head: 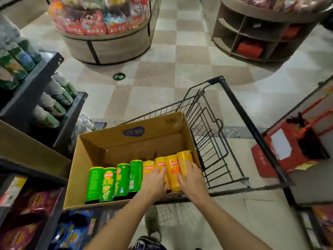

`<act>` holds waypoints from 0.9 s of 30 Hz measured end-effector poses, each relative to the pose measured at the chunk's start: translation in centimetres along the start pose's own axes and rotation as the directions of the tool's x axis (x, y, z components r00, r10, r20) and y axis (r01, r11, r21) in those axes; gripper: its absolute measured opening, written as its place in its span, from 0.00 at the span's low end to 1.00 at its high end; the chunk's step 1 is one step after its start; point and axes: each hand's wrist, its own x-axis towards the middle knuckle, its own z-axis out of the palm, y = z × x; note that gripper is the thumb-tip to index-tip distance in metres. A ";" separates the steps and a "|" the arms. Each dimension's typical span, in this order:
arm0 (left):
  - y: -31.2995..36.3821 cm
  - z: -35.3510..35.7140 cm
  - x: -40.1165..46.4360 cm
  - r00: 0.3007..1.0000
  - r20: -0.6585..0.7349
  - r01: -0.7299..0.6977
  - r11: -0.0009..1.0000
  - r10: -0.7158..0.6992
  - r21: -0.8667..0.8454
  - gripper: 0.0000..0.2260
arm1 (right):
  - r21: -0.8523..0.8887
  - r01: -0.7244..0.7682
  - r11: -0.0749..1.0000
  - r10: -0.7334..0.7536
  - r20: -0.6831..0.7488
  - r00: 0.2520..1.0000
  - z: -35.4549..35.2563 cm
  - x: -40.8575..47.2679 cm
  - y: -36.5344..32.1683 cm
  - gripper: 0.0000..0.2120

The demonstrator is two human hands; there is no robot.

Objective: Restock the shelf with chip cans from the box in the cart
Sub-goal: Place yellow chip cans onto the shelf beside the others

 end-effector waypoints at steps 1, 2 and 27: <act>0.2 0.4 0.8 1.000 0.018 -0.011 0.999 0.011 -0.038 0.31 | -0.011 -0.034 0.999 0.034 0.008 0.999 0.2 0.5 0.1 0.35; 0.2 0.8 1.6 0.999 0.031 -0.017 0.997 0.020 -0.075 0.32 | -0.020 -0.060 0.998 0.061 0.018 0.998 0.4 1.1 0.0 0.37; -3.0 3.6 11.0 0.966 0.258 0.207 0.660 -0.021 -0.722 0.34 | -0.241 -0.365 0.899 0.385 0.041 0.922 2.8 6.0 -3.8 0.46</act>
